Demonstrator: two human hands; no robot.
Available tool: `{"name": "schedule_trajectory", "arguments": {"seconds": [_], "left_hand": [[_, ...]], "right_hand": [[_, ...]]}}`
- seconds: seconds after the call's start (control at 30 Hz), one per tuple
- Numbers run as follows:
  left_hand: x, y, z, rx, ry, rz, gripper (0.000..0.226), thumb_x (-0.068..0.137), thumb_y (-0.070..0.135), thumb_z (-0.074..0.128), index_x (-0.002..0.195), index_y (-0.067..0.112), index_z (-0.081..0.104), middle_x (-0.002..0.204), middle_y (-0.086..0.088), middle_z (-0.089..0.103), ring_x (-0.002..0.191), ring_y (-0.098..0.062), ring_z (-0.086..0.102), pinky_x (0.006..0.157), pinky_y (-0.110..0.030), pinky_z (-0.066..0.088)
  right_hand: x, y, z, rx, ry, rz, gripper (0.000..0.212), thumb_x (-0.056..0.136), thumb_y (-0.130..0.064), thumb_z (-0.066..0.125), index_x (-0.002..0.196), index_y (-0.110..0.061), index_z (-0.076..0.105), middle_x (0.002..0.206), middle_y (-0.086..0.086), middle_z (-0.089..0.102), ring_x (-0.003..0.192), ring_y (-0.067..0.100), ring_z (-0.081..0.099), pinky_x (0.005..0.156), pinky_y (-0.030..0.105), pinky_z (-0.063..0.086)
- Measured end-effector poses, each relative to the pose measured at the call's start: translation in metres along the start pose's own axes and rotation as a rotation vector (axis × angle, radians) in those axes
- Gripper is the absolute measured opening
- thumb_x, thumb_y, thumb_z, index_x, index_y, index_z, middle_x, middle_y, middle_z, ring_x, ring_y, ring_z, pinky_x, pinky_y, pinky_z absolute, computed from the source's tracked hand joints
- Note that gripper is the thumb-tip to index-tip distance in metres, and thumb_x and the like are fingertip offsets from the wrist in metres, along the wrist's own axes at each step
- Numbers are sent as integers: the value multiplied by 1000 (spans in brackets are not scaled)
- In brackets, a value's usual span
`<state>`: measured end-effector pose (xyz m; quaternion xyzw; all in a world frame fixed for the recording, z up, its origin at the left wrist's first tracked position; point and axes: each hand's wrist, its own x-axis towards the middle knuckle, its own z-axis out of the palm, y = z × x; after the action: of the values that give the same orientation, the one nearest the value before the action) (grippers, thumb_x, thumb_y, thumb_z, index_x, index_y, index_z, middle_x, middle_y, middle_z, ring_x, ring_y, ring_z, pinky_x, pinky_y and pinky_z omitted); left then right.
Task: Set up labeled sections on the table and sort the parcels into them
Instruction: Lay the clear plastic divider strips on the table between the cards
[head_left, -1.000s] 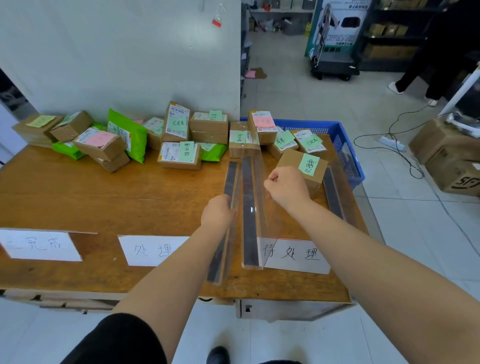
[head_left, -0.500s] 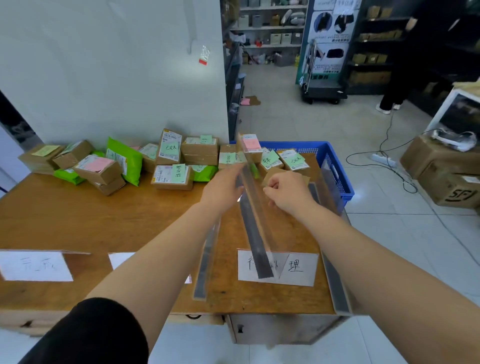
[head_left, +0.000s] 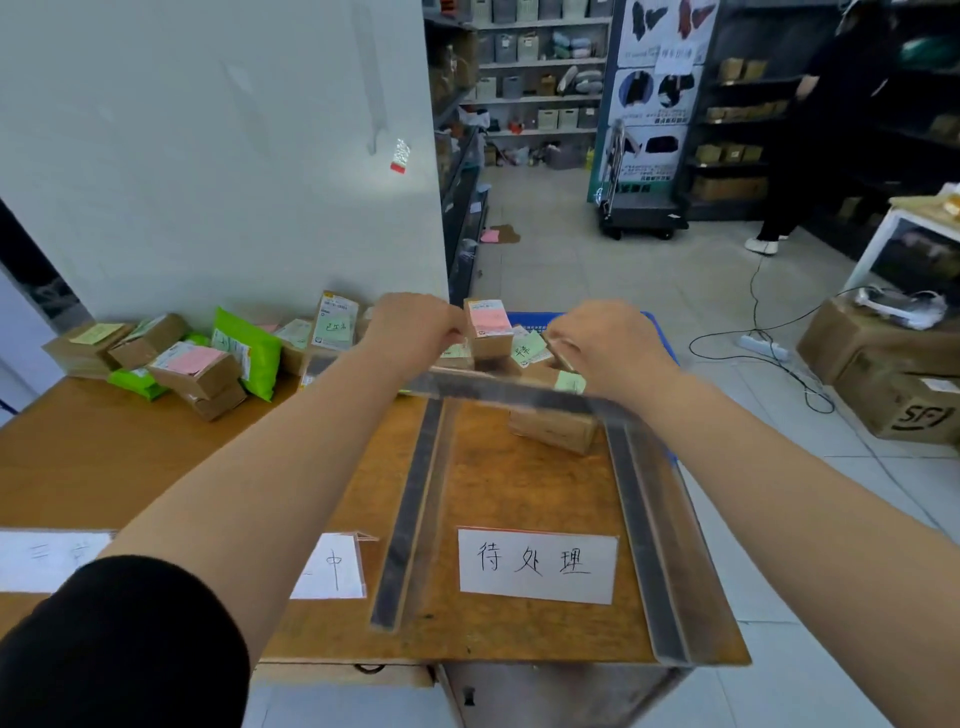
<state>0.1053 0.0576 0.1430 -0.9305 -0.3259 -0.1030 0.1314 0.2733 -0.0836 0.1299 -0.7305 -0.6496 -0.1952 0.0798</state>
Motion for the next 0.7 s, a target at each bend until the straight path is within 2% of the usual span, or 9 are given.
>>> {"name": "schedule_trajectory", "arguments": {"seconds": [0.07, 0.13, 0.17, 0.23, 0.3, 0.37, 0.53, 0.63, 0.7], "left_hand": [[-1, 1, -6, -75, 78, -82, 24, 94, 29, 45, 105, 28, 66, 106, -4, 67, 95, -28, 61, 69, -32, 39], [0, 4, -12, -192, 148, -204, 24, 92, 27, 46, 99, 23, 69, 100, -6, 68, 92, -29, 62, 69, -32, 40], [1, 8, -14, -261, 179, -250, 23, 91, 28, 48, 93, 20, 70, 95, -6, 69, 90, -28, 62, 67, -31, 39], [1, 24, -17, -356, 208, -265, 24, 89, 27, 50, 80, 14, 68, 84, -6, 66, 85, -27, 61, 63, -29, 34], [2, 46, -17, -371, 197, -239, 27, 89, 25, 49, 81, 8, 68, 82, -9, 65, 74, -26, 57, 59, -28, 33], [-1, 62, -13, -390, 148, -261, 26, 89, 19, 45, 77, 6, 64, 80, -10, 63, 63, -22, 50, 56, -27, 33], [-22, 66, 10, -811, -116, -120, 20, 87, 21, 56, 99, 13, 69, 89, 1, 69, 79, -11, 61, 72, -25, 48], [-43, 58, 28, -1110, -199, -213, 31, 87, 26, 60, 118, 22, 63, 108, 9, 67, 89, 1, 57, 82, -20, 45], [-61, 45, 49, -1064, -148, -327, 30, 89, 20, 56, 119, 19, 62, 115, 4, 65, 96, -5, 56, 88, -25, 44]], "right_hand": [[-6, -7, 6, -59, 278, 32, 31, 82, -21, 62, 111, -12, 60, 120, 10, 60, 111, 29, 50, 93, 39, 40], [-13, -23, 12, 224, 419, 160, 39, 83, -27, 61, 119, -12, 56, 124, 9, 57, 117, 27, 47, 98, 38, 36], [-14, -32, 12, 530, 345, 312, 42, 87, -32, 57, 125, -15, 53, 129, 6, 54, 118, 23, 48, 98, 36, 36], [-5, -49, 9, 1322, -20, 681, 50, 92, -41, 50, 137, -20, 41, 140, 1, 45, 120, 19, 48, 97, 36, 39], [8, -55, 7, 1803, -219, 810, 56, 90, -46, 51, 139, -22, 38, 144, 3, 42, 123, 23, 48, 99, 45, 44], [17, -59, 7, 1873, -280, 796, 54, 85, -51, 57, 129, -22, 47, 137, 4, 49, 120, 27, 51, 94, 50, 48], [17, -54, 23, 1747, -169, 968, 36, 90, -32, 58, 118, -11, 55, 110, 7, 62, 95, 21, 63, 61, 33, 60], [10, -37, 39, 1556, -145, 1106, 29, 92, -13, 50, 120, -6, 53, 106, 14, 63, 89, 21, 64, 72, 35, 58], [5, -29, 44, 1479, -118, 1099, 31, 89, -9, 51, 119, -1, 56, 109, 21, 62, 74, 16, 61, 62, 29, 56]]}}
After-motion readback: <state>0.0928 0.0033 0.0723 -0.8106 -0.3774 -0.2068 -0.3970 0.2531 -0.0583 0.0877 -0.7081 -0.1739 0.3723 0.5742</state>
